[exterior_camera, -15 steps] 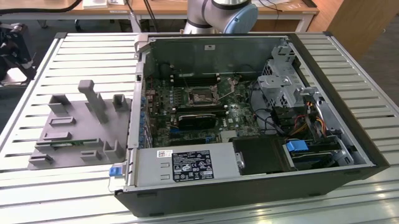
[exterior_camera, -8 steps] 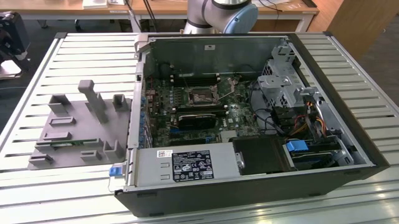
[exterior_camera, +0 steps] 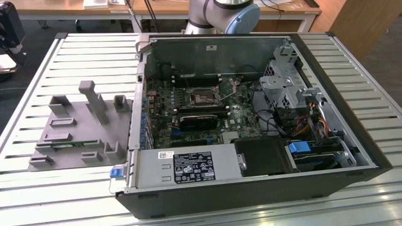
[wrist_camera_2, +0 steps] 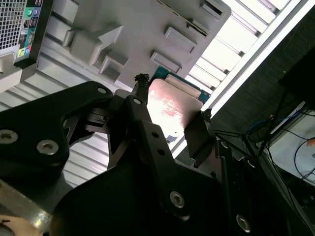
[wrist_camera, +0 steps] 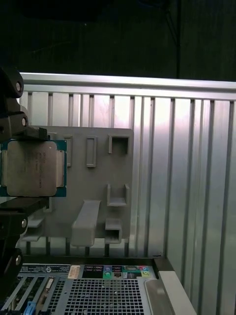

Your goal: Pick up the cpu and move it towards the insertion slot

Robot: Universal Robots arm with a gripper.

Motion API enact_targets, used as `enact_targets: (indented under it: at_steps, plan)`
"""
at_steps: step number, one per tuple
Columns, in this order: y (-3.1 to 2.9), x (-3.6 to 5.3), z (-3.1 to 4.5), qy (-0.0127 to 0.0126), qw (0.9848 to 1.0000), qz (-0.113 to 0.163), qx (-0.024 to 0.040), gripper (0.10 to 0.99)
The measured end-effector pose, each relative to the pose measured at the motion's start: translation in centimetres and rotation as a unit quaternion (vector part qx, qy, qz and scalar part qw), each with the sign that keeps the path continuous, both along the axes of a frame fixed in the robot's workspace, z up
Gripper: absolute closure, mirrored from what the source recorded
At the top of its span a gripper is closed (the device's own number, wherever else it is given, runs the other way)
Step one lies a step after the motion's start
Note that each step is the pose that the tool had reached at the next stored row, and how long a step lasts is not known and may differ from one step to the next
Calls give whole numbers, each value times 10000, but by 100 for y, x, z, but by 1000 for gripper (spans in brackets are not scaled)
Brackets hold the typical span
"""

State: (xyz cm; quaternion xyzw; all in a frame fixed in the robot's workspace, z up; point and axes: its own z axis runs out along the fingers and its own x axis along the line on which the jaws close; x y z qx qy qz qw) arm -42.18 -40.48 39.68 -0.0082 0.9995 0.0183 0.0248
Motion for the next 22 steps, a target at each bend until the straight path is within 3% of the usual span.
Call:
enact_targets:
  at_steps: [9, 22]
  plan:
    - [0, 22, 12, 0, 10000, 0, 0, 549]
    - [0, 296, 11, 0, 10000, 0, 0, 549]
